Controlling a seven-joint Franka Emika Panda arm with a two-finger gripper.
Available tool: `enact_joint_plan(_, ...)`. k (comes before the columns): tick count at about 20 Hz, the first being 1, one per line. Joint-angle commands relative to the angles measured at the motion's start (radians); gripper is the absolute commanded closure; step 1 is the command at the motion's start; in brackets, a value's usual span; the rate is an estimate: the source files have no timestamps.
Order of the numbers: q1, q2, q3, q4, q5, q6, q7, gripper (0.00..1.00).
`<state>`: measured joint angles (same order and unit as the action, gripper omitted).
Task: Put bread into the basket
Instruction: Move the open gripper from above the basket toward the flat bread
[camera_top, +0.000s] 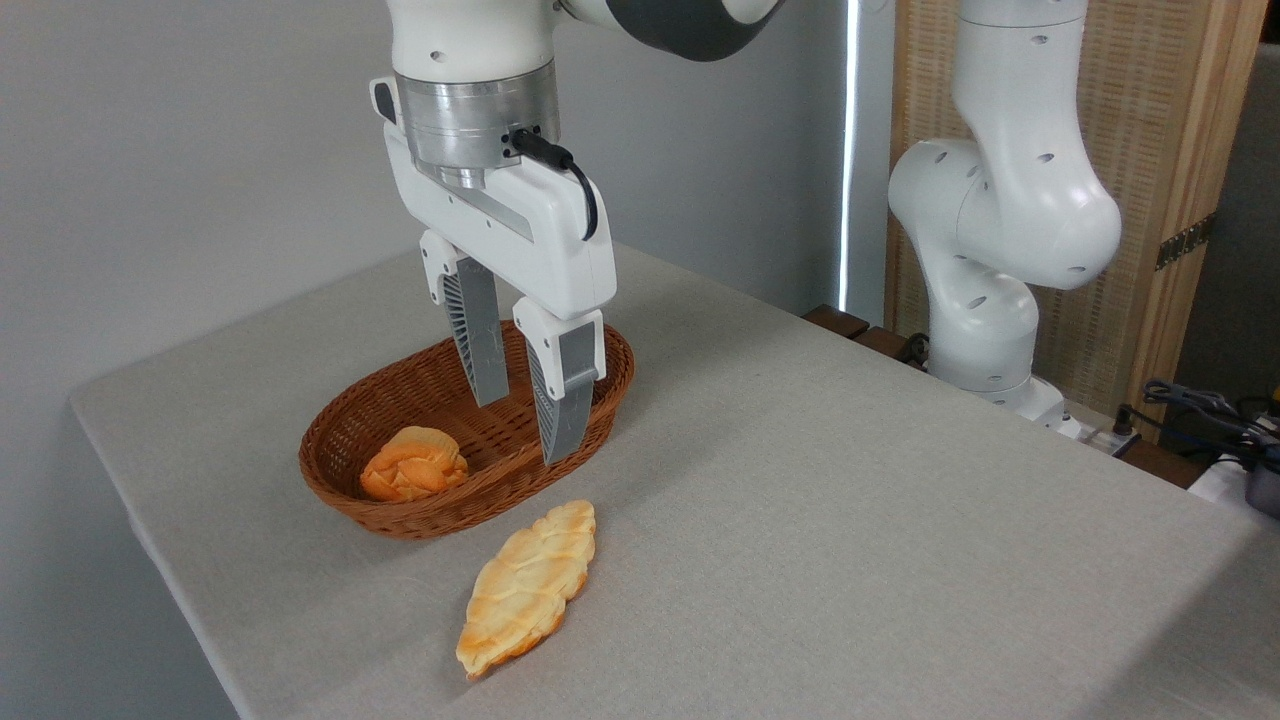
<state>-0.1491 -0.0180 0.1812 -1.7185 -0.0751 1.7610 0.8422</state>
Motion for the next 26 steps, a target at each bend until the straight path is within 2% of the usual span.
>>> enact_joint_plan(1,-0.007,-0.002,0.033,0.007,-0.014,-0.004,-0.002,0.00)
enact_joint_plan(18,-0.009,0.004,0.030,-0.004,-0.023,0.011,-0.011,0.00)
enact_joint_plan(23,-0.012,0.030,0.029,-0.058,-0.025,0.067,-0.173,0.00)
enact_joint_plan(26,-0.015,0.062,0.023,-0.105,-0.041,0.182,-0.277,0.00)
